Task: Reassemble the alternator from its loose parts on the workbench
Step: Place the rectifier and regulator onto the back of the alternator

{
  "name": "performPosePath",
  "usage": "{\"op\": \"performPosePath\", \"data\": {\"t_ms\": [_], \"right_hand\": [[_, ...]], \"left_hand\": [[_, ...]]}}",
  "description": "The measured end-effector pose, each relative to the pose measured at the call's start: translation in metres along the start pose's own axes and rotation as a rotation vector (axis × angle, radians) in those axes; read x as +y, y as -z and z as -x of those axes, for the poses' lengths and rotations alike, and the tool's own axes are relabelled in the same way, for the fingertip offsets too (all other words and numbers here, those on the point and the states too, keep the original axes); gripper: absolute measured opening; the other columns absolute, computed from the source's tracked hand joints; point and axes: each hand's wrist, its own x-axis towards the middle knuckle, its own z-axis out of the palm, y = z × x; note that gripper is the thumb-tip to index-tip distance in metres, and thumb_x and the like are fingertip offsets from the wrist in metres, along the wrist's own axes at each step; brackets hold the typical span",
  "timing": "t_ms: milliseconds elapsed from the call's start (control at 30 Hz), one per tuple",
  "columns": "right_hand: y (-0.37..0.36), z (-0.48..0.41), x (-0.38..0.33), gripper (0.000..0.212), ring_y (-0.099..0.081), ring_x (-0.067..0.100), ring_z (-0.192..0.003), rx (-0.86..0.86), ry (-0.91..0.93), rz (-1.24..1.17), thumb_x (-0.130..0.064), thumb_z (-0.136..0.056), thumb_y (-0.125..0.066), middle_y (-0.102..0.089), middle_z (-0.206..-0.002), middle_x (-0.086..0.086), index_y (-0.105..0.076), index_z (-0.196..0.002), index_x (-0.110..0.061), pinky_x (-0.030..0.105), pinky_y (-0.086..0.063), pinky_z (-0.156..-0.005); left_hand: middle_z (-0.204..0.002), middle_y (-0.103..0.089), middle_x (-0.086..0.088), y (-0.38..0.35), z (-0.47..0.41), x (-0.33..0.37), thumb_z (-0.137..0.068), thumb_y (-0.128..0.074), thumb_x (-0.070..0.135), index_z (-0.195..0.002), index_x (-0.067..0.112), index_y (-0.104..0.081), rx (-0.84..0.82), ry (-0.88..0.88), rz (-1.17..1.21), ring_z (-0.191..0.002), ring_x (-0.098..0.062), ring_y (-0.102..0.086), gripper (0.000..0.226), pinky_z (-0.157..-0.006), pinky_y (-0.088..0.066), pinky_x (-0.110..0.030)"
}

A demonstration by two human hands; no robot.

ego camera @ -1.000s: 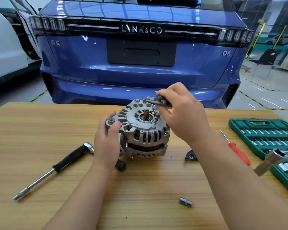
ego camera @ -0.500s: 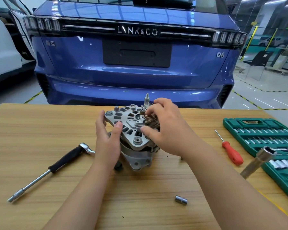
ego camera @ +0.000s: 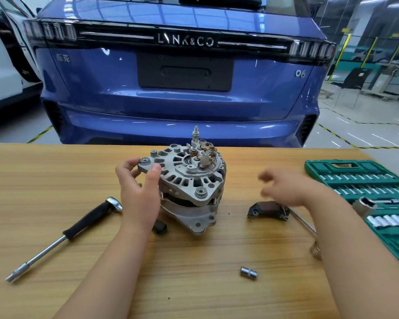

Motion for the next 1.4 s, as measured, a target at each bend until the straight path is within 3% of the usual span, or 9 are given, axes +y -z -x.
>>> {"op": "performPosePath", "data": {"t_ms": [100, 267, 500, 667, 767, 833, 1133, 1267, 1400], "right_hand": [[-0.02, 0.005, 0.003, 0.067, -0.054, 0.022, -0.112, -0.274, -0.064, 0.34, -0.043, -0.071, -0.065, -0.055, -0.133, -0.004, -0.045, -0.135, -0.034, 0.036, -0.046, -0.091], [-0.03, 0.001, -0.003, 0.027, -0.057, 0.015, -0.085, -0.023, 0.079, 0.407, -0.041, -0.085, -0.061, -0.064, -0.1, -0.007, -0.06, -0.109, -0.028, 0.03, -0.046, -0.069], [0.023, 0.021, -0.017, 0.021, -0.069, 0.01, -0.074, 0.389, 0.312, -0.765, -0.026, -0.098, -0.048, -0.072, -0.078, -0.007, -0.066, -0.088, -0.022, 0.024, -0.054, -0.056], [0.03, 0.026, -0.037, 0.033, -0.072, 0.02, -0.086, 0.05, 0.38, -1.455, -0.017, -0.1, -0.029, -0.074, -0.101, 0.013, -0.058, -0.115, -0.011, 0.031, -0.057, -0.063], [0.021, 0.027, -0.043, 0.031, -0.071, 0.021, -0.084, -0.021, 0.435, -1.387, -0.016, -0.098, -0.029, -0.074, -0.104, 0.013, -0.054, -0.116, -0.012, 0.034, -0.057, -0.063], [0.015, 0.025, -0.046, 0.03, -0.071, 0.02, -0.081, -0.046, 0.45, -1.363, -0.016, -0.096, -0.029, -0.074, -0.104, 0.012, -0.053, -0.115, -0.013, 0.034, -0.056, -0.06], [0.002, 0.016, -0.057, 0.035, -0.069, 0.022, -0.091, 0.051, 0.39, -1.217, -0.028, -0.098, -0.041, -0.074, -0.094, 0.005, -0.075, -0.09, -0.029, 0.038, -0.058, -0.069], [0.015, 0.026, -0.074, 0.026, -0.069, 0.009, -0.084, 0.35, 0.632, -1.082, -0.022, -0.094, -0.051, -0.073, -0.094, -0.006, -0.072, -0.094, -0.036, 0.022, -0.056, -0.065], [-0.009, 0.035, -0.09, 0.027, -0.059, 0.004, -0.107, 0.451, 0.979, -0.35, -0.007, -0.087, -0.065, -0.066, -0.11, -0.011, -0.069, -0.11, -0.021, 0.024, -0.047, -0.095]], "left_hand": [[-0.127, -0.054, 0.017, -0.001, 0.001, 0.001, -0.075, -0.056, 0.051, -0.095, 0.041, -0.043, 0.065, -0.048, 0.028, -0.113, 0.004, -0.052, 0.026, -0.083, -0.042, -0.014], [-0.079, -0.069, 0.019, 0.001, 0.003, 0.005, -0.082, -0.046, 0.046, -0.076, 0.03, -0.056, 0.255, -0.14, 0.058, -0.08, 0.01, -0.059, 0.02, -0.065, -0.038, -0.001], [-0.045, -0.05, 0.007, 0.011, -0.01, 0.015, -0.094, -0.03, 0.052, -0.05, 0.033, -0.054, 0.314, -0.218, 0.144, -0.055, -0.014, -0.055, 0.053, -0.069, -0.047, -0.028], [-0.1, -0.064, 0.018, 0.013, -0.018, 0.007, -0.083, -0.041, 0.057, -0.105, 0.034, -0.062, 0.168, -0.014, -0.018, -0.095, 0.003, -0.058, 0.038, -0.092, -0.049, -0.037], [-0.134, -0.053, 0.016, 0.009, -0.016, 0.002, -0.09, -0.034, 0.059, -0.139, 0.033, -0.046, -0.163, 0.06, -0.082, -0.122, 0.0, -0.047, 0.057, -0.104, -0.038, -0.031], [-0.122, -0.063, 0.02, 0.004, -0.009, 0.002, -0.086, -0.032, 0.063, -0.133, 0.036, -0.054, -0.275, 0.058, -0.073, -0.114, 0.005, -0.054, 0.058, -0.095, -0.043, -0.026], [-0.063, -0.064, 0.015, 0.005, -0.008, 0.004, -0.081, -0.041, 0.058, -0.054, 0.027, -0.059, 0.181, 0.01, 0.024, -0.072, 0.002, -0.059, 0.045, -0.074, -0.041, -0.014], [-0.089, -0.063, 0.025, 0.001, -0.01, 0.005, -0.076, -0.043, 0.063, -0.094, 0.037, -0.061, 0.055, 0.036, -0.023, -0.084, 0.007, -0.058, 0.037, -0.073, -0.043, -0.021], [-0.129, -0.053, 0.014, -0.005, -0.004, 0.004, -0.082, -0.037, 0.064, -0.13, 0.04, -0.049, -0.14, 0.067, -0.065, -0.119, -0.002, -0.049, 0.055, -0.094, -0.042, -0.025]]}}
